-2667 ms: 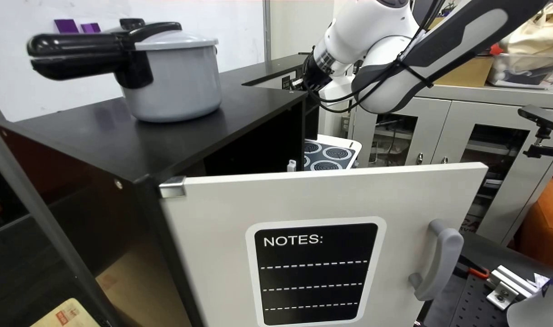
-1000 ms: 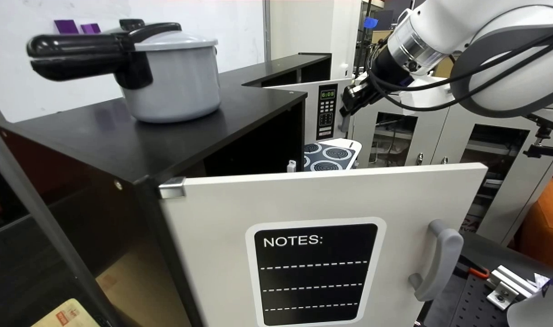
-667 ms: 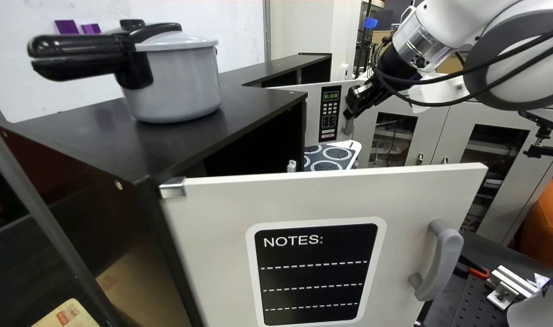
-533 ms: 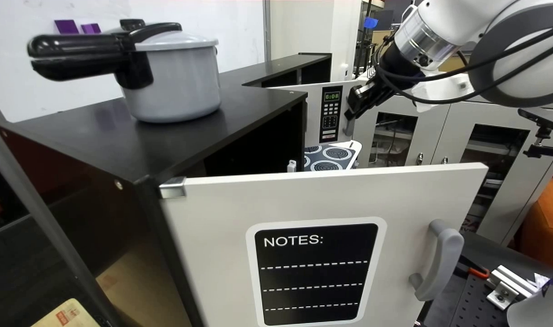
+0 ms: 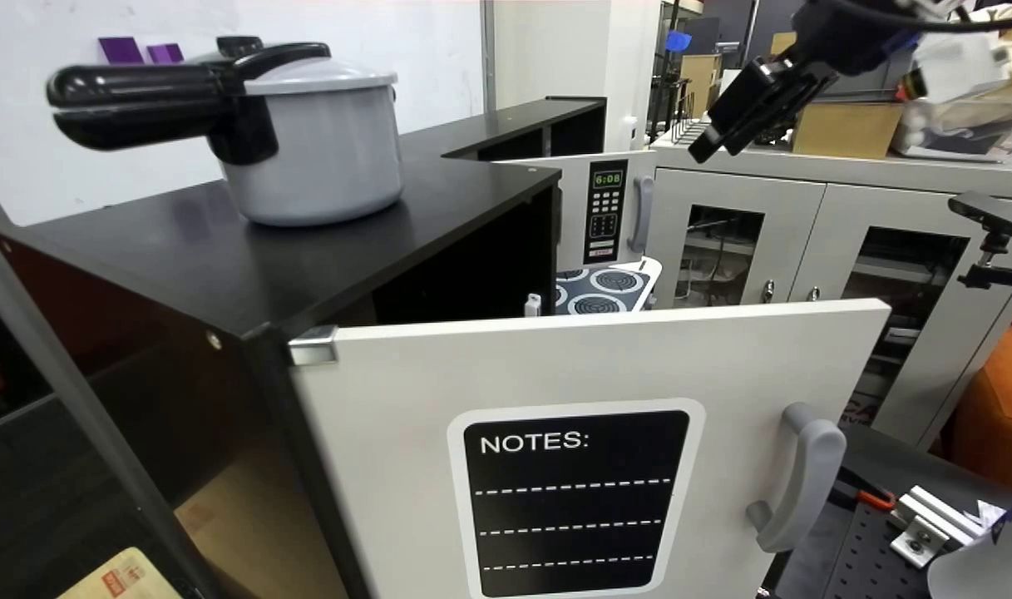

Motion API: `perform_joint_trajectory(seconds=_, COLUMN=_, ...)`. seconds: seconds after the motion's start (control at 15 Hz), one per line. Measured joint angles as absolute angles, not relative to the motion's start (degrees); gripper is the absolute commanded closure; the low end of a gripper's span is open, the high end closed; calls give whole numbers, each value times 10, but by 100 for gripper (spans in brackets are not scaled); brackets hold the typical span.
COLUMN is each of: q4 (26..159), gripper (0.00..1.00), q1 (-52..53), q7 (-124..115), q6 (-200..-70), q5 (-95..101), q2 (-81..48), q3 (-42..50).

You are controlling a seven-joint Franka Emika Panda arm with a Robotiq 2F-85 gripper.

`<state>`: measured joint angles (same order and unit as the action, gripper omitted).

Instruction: Open the microwave door

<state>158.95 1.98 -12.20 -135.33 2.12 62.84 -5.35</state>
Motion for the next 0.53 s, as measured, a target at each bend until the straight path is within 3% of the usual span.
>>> perform_joint_trajectory(seconds=0.07, q4=1594, gripper=21, q1=24, q7=-119, q6=-1337, q5=20, q2=650, q3=-51)
perform_joint_trajectory(seconds=0.53, q4=1600, gripper=21, q1=27, q7=-119, q6=-1333, q5=20, q2=650, q3=-50)
